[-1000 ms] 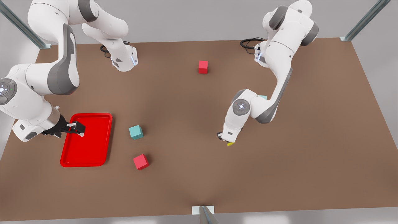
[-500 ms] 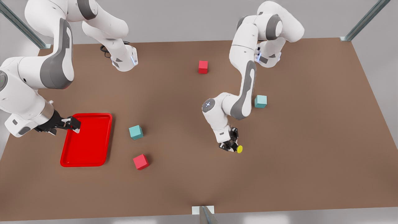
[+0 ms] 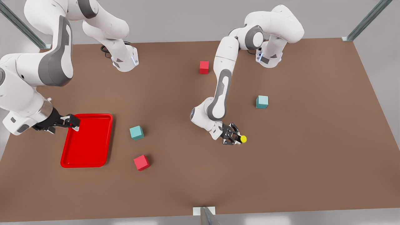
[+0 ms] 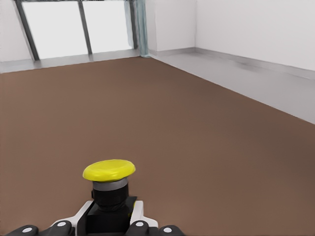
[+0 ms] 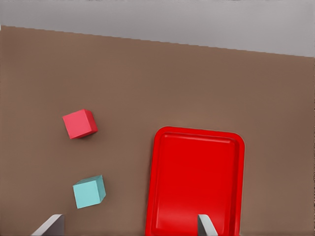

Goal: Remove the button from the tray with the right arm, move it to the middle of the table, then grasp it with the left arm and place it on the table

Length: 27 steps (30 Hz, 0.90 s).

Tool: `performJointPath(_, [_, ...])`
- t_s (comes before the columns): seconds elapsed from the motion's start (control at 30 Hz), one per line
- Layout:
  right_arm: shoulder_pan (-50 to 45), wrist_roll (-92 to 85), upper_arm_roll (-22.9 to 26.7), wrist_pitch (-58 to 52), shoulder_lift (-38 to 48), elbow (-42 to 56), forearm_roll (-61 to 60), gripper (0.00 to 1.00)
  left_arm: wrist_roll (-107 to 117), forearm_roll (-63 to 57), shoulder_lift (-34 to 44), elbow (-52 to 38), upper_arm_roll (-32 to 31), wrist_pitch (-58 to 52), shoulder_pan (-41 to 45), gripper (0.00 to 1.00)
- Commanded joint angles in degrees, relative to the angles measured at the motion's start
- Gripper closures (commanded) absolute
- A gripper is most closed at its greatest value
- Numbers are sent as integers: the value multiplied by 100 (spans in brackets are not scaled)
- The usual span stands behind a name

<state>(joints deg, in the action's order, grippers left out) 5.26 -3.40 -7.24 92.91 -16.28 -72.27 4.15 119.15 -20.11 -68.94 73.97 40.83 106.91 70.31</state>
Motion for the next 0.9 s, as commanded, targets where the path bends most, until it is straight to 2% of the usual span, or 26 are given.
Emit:
performJointPath(0.0, [1,-161,12,-18,20,3,-2,0,1708,-195,-66,-40,4,-302,9,52])
performJointPath(0.57, [80,-117,3,-18,-42,-15,-28,0,1708,-556,-383,-76,-14,-487,97,52])
performJointPath(0.6, [80,-117,3,-18,-33,-32,-28,0,1699,-556,-383,-76,-14,-487,97,42])
performJointPath(0.63, [72,-117,3,-18,-33,-32,-28,0,1673,-573,-383,-76,-23,-495,97,0])
performJointPath(0.87, [203,-108,21,-9,-68,-32,-187,0,1532,-494,-304,-67,-75,-680,378,0])
